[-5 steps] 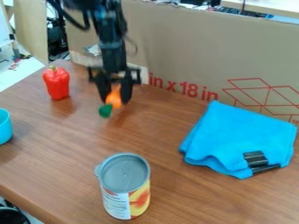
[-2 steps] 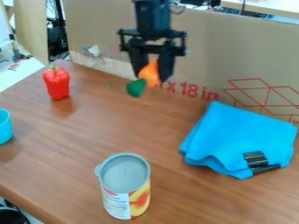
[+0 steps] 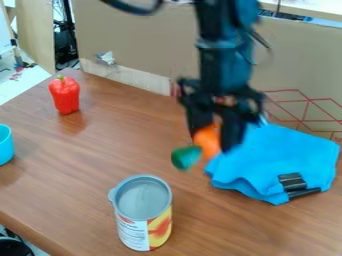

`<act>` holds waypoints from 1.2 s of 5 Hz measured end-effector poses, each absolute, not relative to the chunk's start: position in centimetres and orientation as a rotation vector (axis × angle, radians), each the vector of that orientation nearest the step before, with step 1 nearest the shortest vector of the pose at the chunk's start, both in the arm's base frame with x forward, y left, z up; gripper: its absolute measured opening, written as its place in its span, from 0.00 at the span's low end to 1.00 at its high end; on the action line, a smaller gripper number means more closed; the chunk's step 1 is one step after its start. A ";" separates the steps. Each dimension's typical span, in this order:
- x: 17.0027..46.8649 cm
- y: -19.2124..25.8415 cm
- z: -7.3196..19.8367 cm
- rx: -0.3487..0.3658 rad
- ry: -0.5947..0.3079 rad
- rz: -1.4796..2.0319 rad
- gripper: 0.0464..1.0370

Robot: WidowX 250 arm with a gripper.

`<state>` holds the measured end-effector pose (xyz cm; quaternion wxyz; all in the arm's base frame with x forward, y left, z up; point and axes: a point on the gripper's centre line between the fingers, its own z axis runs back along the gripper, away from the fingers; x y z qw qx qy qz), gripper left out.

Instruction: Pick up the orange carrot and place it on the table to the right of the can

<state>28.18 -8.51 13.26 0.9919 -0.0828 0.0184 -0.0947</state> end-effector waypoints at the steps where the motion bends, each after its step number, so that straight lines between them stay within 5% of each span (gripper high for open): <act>1: 26.5 -13.4 11.9 -0.155 0.064 -0.262 0.56; 3: 25.2 -17.3 5.0 -0.123 0.160 -0.454 0.56; 6: 24.7 -15.2 2.3 -0.125 0.165 -0.444 0.56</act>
